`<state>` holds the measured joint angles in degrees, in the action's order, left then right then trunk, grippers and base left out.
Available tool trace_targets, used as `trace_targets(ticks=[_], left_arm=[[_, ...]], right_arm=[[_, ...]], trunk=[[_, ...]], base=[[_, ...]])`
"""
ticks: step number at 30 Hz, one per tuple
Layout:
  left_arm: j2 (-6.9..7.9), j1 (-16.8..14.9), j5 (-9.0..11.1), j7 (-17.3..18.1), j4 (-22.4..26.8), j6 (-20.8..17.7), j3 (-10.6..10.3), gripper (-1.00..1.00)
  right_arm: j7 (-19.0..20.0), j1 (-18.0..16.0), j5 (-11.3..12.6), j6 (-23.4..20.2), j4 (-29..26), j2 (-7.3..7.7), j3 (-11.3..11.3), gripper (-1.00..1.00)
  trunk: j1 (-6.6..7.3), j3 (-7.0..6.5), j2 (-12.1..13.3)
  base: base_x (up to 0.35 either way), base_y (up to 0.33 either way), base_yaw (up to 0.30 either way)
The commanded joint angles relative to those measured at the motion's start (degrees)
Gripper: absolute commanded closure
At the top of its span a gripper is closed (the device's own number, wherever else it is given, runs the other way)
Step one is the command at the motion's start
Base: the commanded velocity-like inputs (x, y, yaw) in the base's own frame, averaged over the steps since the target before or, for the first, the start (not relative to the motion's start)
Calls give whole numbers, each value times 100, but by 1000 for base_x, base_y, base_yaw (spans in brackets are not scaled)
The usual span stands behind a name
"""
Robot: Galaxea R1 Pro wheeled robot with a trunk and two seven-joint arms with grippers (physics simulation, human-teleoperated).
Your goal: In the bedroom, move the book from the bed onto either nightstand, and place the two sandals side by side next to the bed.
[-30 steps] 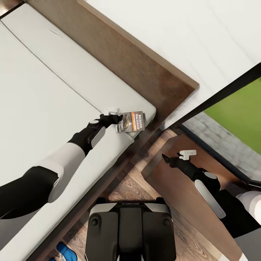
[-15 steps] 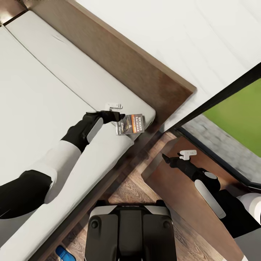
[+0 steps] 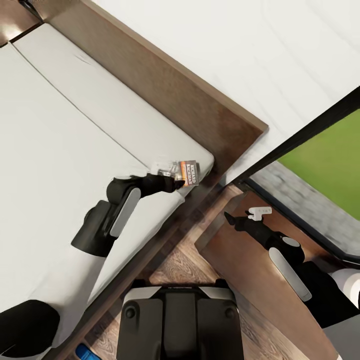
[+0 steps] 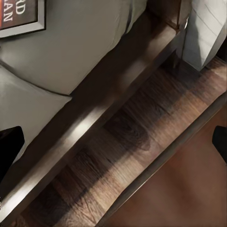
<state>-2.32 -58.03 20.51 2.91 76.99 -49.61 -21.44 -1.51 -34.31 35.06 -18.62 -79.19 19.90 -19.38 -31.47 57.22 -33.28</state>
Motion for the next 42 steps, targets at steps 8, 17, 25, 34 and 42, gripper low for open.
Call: trace_targets(ticks=[8,17,25,34,42], left_arm=[[227,1021,-44,-9,459,-3,27,-100],[456,1702,-46,-14,631,379,63,-100],[478,1783,-70,-19,631,444,98,-100],[550,1786,-82,-3,640,450,99,-100],[597,1787,-82,-5,662,456,98,-100]], right_arm=[[-21,-2,36,-19,-8,5,-21,-100],[-105,-3,-551,-15,9,-2,-63,-100],[-52,-4,-690,13,38,-26,-44,-100],[155,-8,-635,-24,34,-25,119,-100],[891,-51,-602,-27,239,-30,294,-100]], trunk=[[-3,-56,-6],[-3,-100,-6],[-3,-103,-6],[-3,-103,-6],[-3,-103,-6]], base=[[0,0,0],[0,0,0],[0,0,0],[0,0,0],[0,0,0]])
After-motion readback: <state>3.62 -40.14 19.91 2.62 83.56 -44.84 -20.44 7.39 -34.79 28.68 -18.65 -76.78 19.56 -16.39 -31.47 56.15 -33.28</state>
